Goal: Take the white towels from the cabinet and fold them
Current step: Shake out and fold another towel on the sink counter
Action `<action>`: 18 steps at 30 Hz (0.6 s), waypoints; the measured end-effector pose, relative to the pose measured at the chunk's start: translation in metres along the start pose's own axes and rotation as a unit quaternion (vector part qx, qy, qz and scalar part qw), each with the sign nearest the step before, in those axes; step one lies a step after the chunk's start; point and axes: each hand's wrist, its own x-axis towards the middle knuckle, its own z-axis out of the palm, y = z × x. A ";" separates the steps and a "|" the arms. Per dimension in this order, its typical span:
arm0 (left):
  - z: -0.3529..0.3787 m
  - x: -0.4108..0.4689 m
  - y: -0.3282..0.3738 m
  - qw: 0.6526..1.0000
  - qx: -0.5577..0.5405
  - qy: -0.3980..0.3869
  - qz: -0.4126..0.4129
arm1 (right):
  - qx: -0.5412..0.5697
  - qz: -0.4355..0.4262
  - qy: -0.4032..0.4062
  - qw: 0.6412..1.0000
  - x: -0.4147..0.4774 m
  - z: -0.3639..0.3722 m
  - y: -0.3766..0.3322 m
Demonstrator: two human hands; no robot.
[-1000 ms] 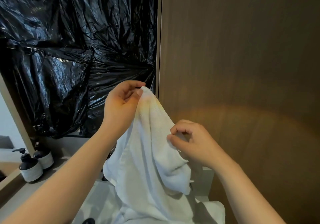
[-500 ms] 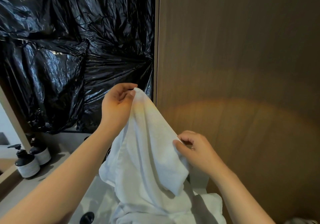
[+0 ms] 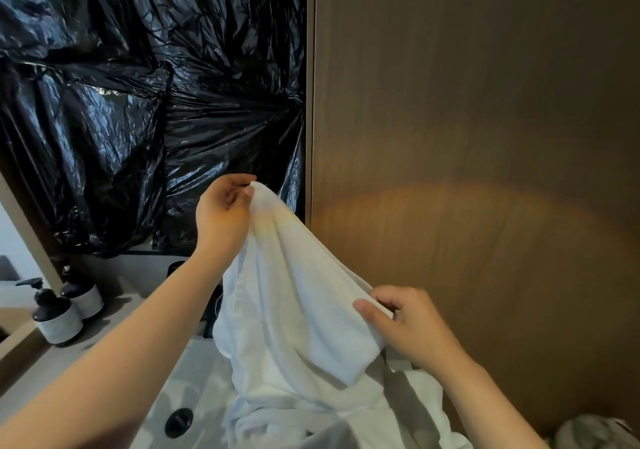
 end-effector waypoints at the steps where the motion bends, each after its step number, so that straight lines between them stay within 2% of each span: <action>1: -0.001 0.002 -0.003 1.000 0.003 0.004 -0.003 | -0.027 -0.011 -0.001 1.000 -0.002 -0.002 0.005; 6: 0.000 0.006 -0.017 1.000 0.020 0.010 -0.013 | -0.084 -0.035 0.019 0.996 -0.012 -0.007 0.026; 10: 0.001 0.004 -0.026 0.999 0.025 0.016 -0.022 | -0.137 0.013 0.009 0.990 -0.018 -0.013 0.046; 18: 0.003 0.002 -0.038 0.999 0.035 0.023 -0.029 | -0.155 0.035 0.042 0.986 -0.027 -0.023 0.058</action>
